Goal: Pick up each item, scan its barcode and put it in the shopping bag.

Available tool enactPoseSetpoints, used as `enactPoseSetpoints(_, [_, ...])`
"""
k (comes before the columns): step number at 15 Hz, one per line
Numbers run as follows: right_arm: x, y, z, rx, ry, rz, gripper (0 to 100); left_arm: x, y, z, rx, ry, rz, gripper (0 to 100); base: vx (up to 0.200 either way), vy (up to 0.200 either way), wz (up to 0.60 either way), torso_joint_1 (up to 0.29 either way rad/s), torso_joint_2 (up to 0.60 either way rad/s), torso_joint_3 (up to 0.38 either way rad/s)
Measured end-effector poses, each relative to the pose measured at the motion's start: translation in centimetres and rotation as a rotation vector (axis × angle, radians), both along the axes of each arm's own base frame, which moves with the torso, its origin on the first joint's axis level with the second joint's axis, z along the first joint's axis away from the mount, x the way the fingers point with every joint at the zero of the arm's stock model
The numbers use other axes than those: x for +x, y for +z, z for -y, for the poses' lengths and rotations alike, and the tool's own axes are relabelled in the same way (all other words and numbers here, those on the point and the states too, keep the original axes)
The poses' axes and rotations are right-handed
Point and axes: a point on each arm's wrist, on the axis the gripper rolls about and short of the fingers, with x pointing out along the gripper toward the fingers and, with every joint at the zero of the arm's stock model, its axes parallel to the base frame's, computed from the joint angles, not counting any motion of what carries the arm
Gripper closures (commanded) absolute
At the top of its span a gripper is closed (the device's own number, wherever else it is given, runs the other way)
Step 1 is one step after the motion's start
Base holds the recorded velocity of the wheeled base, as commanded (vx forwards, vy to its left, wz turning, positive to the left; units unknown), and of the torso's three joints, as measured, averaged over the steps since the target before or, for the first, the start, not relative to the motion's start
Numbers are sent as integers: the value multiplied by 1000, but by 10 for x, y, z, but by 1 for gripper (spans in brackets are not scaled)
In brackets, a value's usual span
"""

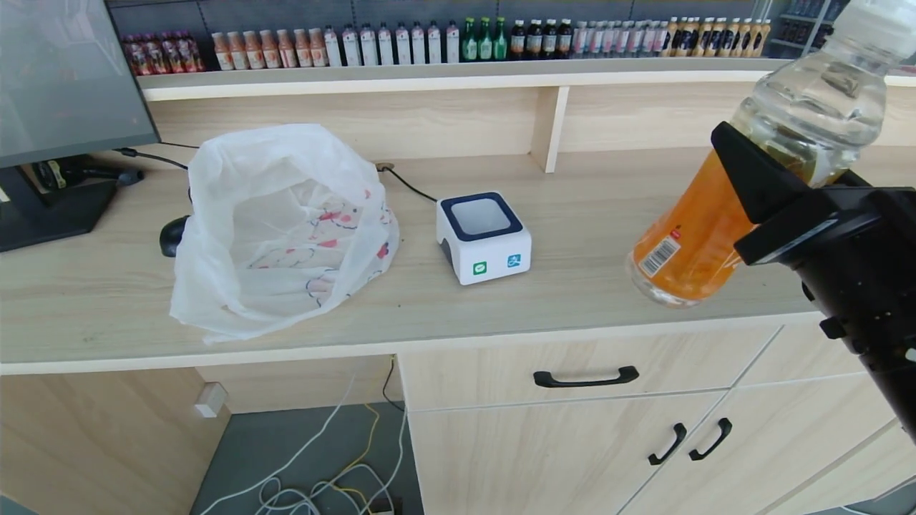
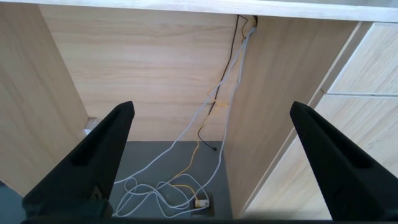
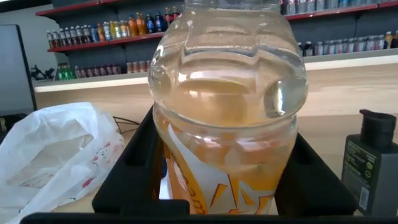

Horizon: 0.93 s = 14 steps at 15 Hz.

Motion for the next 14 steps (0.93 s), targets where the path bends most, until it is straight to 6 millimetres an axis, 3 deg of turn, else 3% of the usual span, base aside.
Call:
enactPoseSetpoints(3, [0, 0, 0, 0, -4, -1, 100, 0, 0, 0, 0, 1, 0, 0, 0, 200, 0, 1, 2, 1])
enactPoseSetpoints(10, [-1, 0, 0, -15, -5, 7, 100, 0, 0, 0, 1, 0, 0, 0, 0, 0, 0, 0, 0, 0])
enactPoseSetpoints(14, [0, 3, -5, -128, 104, 91, 100, 0, 0, 0, 1, 1, 0, 0, 0, 0, 0, 0, 0, 0])
